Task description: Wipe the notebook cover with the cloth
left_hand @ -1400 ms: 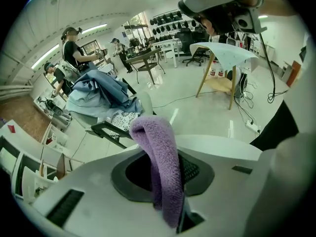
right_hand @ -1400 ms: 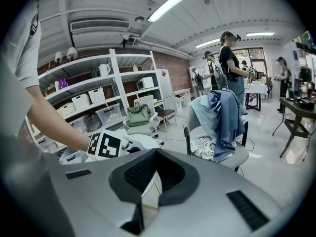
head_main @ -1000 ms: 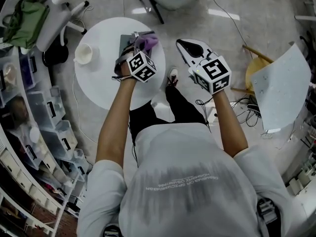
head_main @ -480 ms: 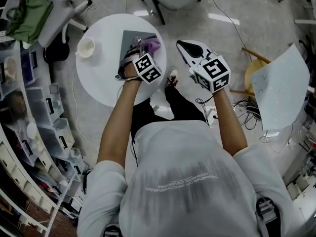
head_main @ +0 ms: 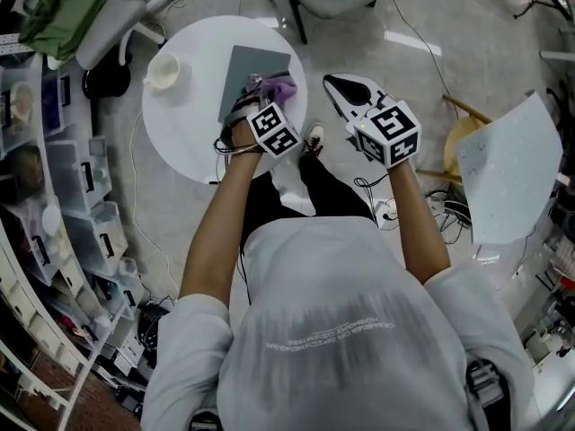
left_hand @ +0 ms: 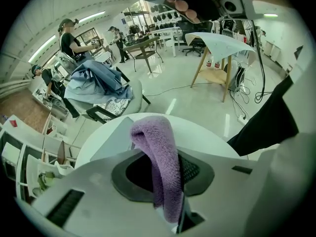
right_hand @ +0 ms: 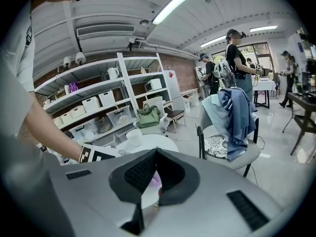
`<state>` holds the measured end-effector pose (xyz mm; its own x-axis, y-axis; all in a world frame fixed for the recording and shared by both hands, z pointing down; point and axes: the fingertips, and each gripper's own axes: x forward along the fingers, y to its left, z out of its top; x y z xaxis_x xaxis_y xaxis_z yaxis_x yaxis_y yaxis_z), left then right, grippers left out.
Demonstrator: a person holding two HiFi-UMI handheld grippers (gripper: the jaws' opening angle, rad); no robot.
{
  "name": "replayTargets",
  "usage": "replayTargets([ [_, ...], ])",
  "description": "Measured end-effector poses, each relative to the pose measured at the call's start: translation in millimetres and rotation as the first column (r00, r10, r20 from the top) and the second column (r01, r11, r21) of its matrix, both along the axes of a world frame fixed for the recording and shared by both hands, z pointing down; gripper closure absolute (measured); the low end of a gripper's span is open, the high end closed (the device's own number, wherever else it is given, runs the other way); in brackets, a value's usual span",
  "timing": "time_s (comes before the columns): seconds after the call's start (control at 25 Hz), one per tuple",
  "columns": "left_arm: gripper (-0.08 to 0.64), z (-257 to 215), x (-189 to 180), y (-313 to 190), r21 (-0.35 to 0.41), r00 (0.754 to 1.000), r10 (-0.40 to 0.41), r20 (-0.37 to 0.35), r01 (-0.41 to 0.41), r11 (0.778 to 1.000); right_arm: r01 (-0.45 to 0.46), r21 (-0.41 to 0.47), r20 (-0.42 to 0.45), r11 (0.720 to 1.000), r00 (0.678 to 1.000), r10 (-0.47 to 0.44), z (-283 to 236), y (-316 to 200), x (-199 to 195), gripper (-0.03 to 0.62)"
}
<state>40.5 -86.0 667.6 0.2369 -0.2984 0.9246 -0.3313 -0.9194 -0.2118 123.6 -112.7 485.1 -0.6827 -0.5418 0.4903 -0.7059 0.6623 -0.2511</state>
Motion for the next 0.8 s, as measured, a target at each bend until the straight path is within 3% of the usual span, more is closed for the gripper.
replayTargets([
  [0.2,0.472,0.7,-5.9,18.5,-0.013,1.000,-0.008,0.007,0.008,1.000,0.009,-0.011,-0.014,1.000,1.000,-0.009,2.1,10.3,-4.9,0.591],
  [0.48,0.472,0.3,-16.1,46.0,-0.040,0.996,-0.075,-0.041,0.074,0.996,-0.027,-0.036,-0.026,0.999,0.999,0.026,2.3,30.0,-5.7,0.591],
  [0.8,0.474,1.1,-29.2,85.6,-0.051,0.989,-0.136,-0.065,0.133,0.990,0.001,-0.049,-0.060,0.999,0.998,-0.004,-0.3,73.3,-30.4,0.591],
])
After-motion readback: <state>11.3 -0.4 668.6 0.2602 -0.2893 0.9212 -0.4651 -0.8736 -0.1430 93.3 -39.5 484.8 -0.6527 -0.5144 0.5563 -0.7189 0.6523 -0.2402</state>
